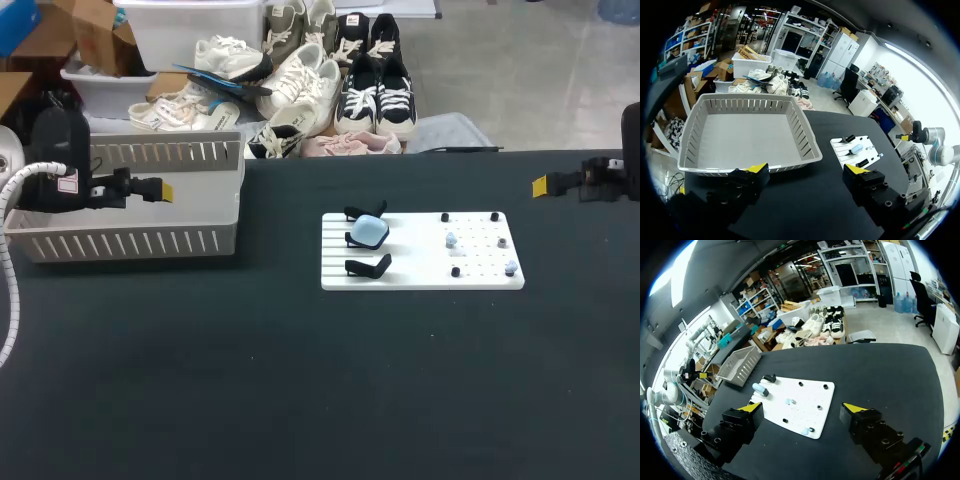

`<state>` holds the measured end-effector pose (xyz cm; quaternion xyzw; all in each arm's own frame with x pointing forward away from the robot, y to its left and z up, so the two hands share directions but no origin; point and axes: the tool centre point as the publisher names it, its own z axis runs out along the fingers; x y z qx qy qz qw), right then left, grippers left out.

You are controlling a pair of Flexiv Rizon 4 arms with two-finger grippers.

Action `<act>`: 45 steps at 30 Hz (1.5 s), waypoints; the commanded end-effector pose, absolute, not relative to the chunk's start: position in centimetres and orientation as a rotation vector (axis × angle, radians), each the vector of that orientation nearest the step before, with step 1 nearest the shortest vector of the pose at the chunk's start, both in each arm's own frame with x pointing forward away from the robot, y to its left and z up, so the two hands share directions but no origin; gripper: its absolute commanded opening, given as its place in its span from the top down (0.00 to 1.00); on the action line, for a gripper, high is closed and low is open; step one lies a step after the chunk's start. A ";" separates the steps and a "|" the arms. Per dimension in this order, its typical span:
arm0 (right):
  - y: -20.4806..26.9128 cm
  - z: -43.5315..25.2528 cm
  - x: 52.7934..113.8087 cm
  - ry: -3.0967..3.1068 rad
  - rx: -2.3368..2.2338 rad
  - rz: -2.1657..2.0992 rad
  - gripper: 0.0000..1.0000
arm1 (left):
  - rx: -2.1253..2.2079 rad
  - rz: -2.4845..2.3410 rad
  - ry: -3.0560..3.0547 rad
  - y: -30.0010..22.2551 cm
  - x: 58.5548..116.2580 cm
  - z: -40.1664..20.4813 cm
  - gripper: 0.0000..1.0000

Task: Pick up each earbud case from the left stands, insert the matching earbuds, close the lid, and place the case in the box.

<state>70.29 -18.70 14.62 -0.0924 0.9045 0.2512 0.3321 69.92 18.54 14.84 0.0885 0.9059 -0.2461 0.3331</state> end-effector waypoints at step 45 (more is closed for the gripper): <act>-18.6 14.8 70.1 2.369 -0.236 0.646 0.00 | 0.705 -0.774 2.123 14.9 72.3 14.4 0.00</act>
